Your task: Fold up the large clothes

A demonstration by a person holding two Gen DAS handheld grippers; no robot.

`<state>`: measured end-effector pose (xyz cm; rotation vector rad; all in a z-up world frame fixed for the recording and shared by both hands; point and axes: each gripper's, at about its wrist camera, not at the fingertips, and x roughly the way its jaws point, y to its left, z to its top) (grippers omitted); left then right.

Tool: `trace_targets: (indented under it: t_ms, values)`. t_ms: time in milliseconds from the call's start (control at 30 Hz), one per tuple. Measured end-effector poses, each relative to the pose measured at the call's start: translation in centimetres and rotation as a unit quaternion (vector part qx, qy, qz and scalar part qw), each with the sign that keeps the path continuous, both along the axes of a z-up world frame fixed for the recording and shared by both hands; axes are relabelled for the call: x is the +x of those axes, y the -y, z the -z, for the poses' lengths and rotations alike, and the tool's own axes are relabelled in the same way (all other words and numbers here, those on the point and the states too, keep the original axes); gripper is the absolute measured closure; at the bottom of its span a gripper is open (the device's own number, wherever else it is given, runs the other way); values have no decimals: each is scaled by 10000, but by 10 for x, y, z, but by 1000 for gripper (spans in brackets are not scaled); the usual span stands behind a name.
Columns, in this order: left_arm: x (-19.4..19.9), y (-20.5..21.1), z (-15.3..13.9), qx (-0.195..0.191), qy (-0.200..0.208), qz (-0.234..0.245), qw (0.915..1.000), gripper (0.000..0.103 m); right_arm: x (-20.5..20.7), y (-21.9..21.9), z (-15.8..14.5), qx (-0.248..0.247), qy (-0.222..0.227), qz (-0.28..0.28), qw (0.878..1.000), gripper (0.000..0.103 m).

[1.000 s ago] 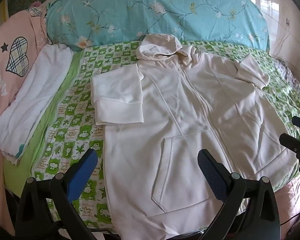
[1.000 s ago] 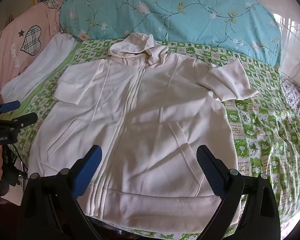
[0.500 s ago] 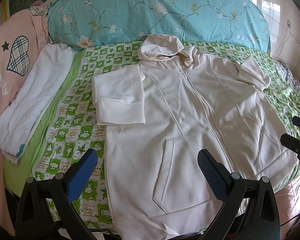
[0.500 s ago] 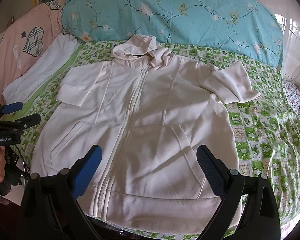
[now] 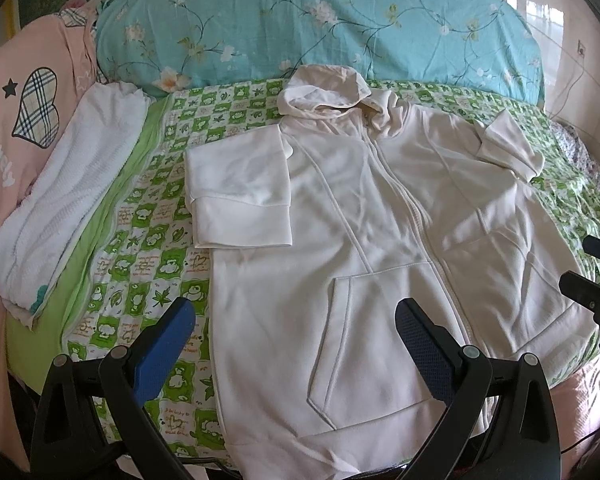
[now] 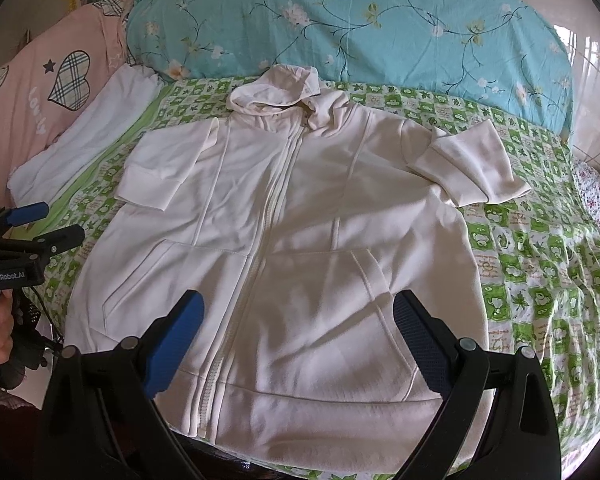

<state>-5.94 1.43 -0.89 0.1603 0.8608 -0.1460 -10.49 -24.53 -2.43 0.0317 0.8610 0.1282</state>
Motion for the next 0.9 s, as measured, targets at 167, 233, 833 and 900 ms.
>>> trace_targets:
  t_ms: [167, 233, 833, 900]
  values:
    - [0, 1, 1, 2, -11, -10, 10000, 3, 2, 0, 2, -46, 129, -8, 9999, 7]
    - [2, 1, 2, -11, -33, -7, 10000, 3, 3, 0, 2, -65, 113, -6, 9999, 7]
    - [30, 3, 16, -161, -225, 0, 9996, 3, 28, 26, 16, -46, -134, 209, 9997, 7]
    - [36, 4, 18, -166, -248, -4, 9996, 3, 35, 34, 16, -18, -128, 284, 9995, 7]
